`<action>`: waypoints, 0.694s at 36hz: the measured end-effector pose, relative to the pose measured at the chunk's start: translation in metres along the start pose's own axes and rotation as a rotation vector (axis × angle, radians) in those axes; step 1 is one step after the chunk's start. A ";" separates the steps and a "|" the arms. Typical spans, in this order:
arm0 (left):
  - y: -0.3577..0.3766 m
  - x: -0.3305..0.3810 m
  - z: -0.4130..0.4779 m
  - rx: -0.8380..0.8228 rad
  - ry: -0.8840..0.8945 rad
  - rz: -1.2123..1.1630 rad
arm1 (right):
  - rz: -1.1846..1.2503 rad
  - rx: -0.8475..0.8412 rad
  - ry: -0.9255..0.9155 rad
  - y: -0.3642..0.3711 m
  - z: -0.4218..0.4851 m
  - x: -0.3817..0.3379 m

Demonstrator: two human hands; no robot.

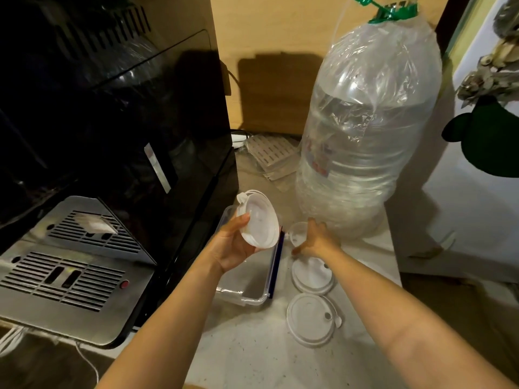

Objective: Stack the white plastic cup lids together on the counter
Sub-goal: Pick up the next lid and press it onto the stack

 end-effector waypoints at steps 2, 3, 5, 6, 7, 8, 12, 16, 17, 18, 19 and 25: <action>0.000 0.000 0.000 0.001 -0.005 -0.001 | -0.007 0.033 -0.002 -0.005 0.000 0.001; -0.001 0.000 0.001 0.004 -0.004 -0.001 | 0.000 0.047 -0.004 -0.007 -0.001 0.001; -0.001 0.000 0.001 0.004 -0.003 -0.004 | 0.039 0.073 -0.008 -0.013 -0.002 0.002; -0.001 0.000 0.002 0.004 -0.003 -0.005 | 0.061 0.084 -0.013 -0.018 -0.004 0.003; -0.001 0.000 0.003 0.007 -0.001 -0.007 | 0.079 0.092 -0.020 -0.023 -0.006 0.003; -0.001 0.000 0.003 0.012 0.002 -0.008 | 0.092 0.100 -0.027 -0.029 -0.008 0.003; 0.005 -0.001 0.008 -0.028 -0.007 -0.013 | 0.154 0.148 -0.066 -0.058 -0.023 0.001; 0.013 -0.003 0.013 -0.035 -0.019 -0.003 | 0.277 0.218 -0.138 -0.091 -0.046 -0.006; 0.016 -0.003 0.014 -0.041 -0.022 -0.003 | 0.302 0.236 -0.159 -0.099 -0.053 -0.009; 0.019 -0.004 0.015 -0.045 -0.025 -0.008 | 0.321 0.256 -0.180 -0.107 -0.061 -0.013; 0.022 -0.004 0.017 -0.051 -0.025 -0.006 | 0.334 0.277 -0.198 -0.114 -0.069 -0.017; 0.043 -0.009 0.028 -0.122 -0.021 -0.034 | 0.381 0.312 -0.276 -0.126 -0.108 -0.043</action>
Point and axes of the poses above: each hand's wrist, its own z-axis towards the middle knuckle, its own y-axis out of the palm, x = y × z, the point moved 6 cm from there along z, towards the middle knuckle, and after that the axes turned 1 degree about -y, right-handed, at the moved point
